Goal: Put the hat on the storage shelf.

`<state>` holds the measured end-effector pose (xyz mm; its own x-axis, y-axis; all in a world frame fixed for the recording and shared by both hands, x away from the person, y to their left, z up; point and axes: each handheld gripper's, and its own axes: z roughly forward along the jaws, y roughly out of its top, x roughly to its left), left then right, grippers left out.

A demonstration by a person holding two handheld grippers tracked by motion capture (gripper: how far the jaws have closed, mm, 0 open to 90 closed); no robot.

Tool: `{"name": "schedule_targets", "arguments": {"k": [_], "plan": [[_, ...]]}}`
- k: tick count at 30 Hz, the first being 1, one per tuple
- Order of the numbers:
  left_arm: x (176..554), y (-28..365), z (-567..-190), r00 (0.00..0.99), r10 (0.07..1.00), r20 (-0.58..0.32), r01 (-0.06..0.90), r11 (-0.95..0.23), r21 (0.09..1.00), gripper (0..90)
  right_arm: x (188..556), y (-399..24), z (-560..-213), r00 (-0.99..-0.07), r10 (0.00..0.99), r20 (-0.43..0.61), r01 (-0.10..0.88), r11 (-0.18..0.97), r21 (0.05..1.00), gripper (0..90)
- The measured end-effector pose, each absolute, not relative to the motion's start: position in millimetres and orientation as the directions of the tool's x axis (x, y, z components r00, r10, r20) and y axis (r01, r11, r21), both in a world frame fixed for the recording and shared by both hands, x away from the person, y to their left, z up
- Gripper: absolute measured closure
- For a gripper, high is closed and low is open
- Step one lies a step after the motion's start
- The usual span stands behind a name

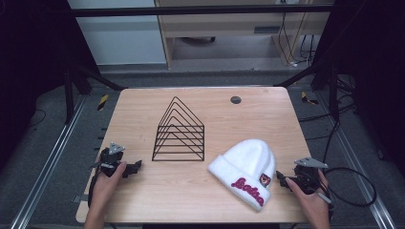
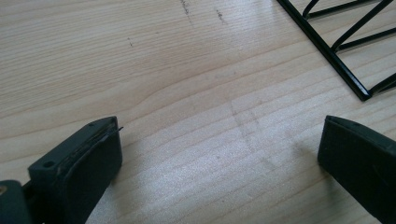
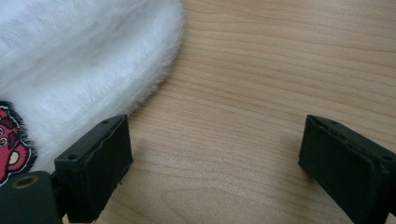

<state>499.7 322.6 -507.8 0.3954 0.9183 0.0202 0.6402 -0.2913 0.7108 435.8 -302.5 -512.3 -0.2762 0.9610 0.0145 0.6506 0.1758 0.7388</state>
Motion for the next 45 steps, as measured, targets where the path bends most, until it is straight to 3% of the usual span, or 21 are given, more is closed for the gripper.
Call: {"name": "schedule_targets", "arguments": {"k": [11,12,21,28,34,45], "plan": [[499,322,-508,0.393,0.919,0.018,0.641,-0.288,0.711,0.0,437,-302,-512,-0.270,0.963,0.014,0.651,0.172,0.739,9.3],[499,322,-508,0.393,0.919,0.019,0.641,-0.289,0.711,0.0,438,-303,-509,-0.288,0.958,0.008,0.657,0.192,0.729,14.8],[499,322,-508,0.393,0.919,0.019,0.641,-0.289,0.711,0.0,455,-295,-470,-0.341,0.939,-0.040,0.653,0.267,0.709,21.1],[499,322,-508,0.393,0.919,0.018,0.642,-0.288,0.711,0.0,490,-276,-440,-0.431,0.898,-0.082,0.679,0.383,0.627,27.8],[499,322,-508,0.393,0.919,0.018,0.641,-0.288,0.711,0.0,517,-259,-436,-0.495,0.866,-0.063,0.689,0.436,0.579,36.8],[499,322,-508,0.393,0.920,0.018,0.642,-0.288,0.711,0.0,548,-243,-446,-0.503,0.864,0.019,0.734,0.416,0.537,46.2]]}}
